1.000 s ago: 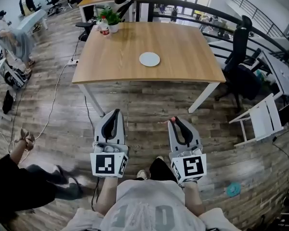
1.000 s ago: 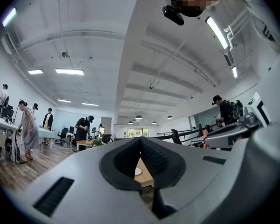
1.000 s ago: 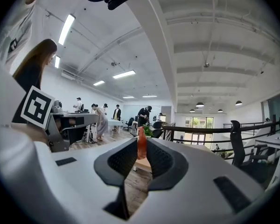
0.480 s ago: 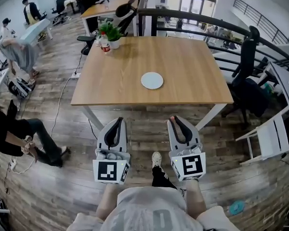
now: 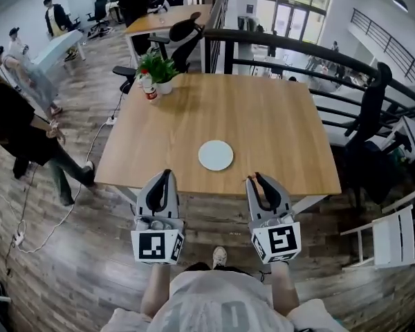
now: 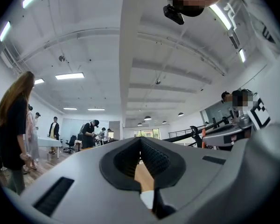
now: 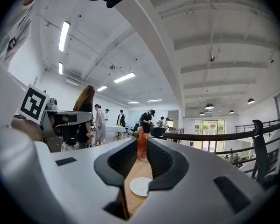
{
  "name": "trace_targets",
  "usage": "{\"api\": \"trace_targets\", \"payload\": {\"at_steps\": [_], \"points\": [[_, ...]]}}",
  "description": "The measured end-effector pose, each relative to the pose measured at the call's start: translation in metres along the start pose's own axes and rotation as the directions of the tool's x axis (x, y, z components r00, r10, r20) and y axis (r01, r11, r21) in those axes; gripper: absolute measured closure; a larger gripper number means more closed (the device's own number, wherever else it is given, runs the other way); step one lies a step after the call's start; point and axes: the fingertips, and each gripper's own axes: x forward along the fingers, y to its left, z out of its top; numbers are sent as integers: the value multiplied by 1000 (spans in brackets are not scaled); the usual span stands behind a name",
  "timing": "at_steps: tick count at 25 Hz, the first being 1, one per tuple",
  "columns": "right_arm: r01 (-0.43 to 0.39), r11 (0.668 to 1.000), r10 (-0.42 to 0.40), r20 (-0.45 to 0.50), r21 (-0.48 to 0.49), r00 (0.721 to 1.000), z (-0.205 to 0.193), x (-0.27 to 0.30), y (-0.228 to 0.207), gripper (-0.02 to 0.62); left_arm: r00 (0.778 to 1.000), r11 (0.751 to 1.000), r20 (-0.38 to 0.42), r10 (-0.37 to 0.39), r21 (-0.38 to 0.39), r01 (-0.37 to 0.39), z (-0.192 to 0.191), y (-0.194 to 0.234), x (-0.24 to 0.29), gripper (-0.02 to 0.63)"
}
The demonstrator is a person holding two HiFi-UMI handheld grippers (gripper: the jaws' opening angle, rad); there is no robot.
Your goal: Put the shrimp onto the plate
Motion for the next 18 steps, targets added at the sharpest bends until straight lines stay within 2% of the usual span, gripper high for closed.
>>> {"api": "trace_targets", "payload": {"at_steps": [5,10,14,18], "points": [[-4,999,4,-5,42,1000,-8,37,-24,528,1000,1000,-9,12,6,-12,-7,8,42,597],[-13,1000,13,13,5,1000,-1,61,-42,528,999,1000,37,-1,-6,1,-4,6,83,597],[8,999,-10,44,35,999,-2,78,-61,528,997,999,58,-42,-17,43,-11,-2,114,597],[14,999,-16,35,46,999,-10,113,-80,528,995,996,59,-79,-33,81,-23,-1,157,597]]}}
